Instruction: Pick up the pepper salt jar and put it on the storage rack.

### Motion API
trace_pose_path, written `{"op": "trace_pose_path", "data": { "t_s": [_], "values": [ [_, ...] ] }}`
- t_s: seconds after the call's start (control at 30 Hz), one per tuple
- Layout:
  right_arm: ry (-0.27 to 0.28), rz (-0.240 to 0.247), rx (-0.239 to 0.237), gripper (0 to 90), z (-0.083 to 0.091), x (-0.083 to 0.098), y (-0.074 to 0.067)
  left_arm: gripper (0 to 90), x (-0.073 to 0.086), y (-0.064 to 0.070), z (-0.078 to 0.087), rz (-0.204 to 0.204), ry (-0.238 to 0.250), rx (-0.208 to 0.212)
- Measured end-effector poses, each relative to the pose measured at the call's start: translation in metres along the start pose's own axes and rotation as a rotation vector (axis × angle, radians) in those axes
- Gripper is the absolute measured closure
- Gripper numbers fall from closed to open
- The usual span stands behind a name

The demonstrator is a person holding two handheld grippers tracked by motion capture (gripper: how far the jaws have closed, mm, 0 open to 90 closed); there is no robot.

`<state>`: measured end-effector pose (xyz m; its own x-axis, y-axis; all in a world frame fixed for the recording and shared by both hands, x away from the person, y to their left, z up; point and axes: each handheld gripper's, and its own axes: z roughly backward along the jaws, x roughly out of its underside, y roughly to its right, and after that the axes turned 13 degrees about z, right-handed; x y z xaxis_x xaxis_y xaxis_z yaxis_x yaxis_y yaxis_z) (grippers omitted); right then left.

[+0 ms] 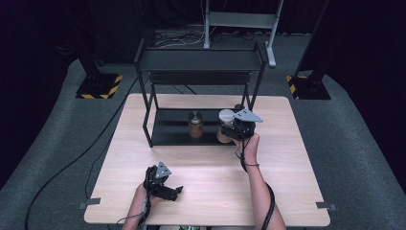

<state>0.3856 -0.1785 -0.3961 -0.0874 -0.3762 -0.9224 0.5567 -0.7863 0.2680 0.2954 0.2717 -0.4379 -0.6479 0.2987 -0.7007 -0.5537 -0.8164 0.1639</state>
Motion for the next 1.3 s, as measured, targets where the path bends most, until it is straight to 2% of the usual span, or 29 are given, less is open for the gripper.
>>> {"op": "trace_pose_path", "data": {
  "t_s": [1.3],
  "values": [
    [-0.01,-0.003,-0.017,32.6,-0.014,-0.005,0.003,0.2,0.0,0.0,0.0,0.0,0.0,0.0]
  ]
}}
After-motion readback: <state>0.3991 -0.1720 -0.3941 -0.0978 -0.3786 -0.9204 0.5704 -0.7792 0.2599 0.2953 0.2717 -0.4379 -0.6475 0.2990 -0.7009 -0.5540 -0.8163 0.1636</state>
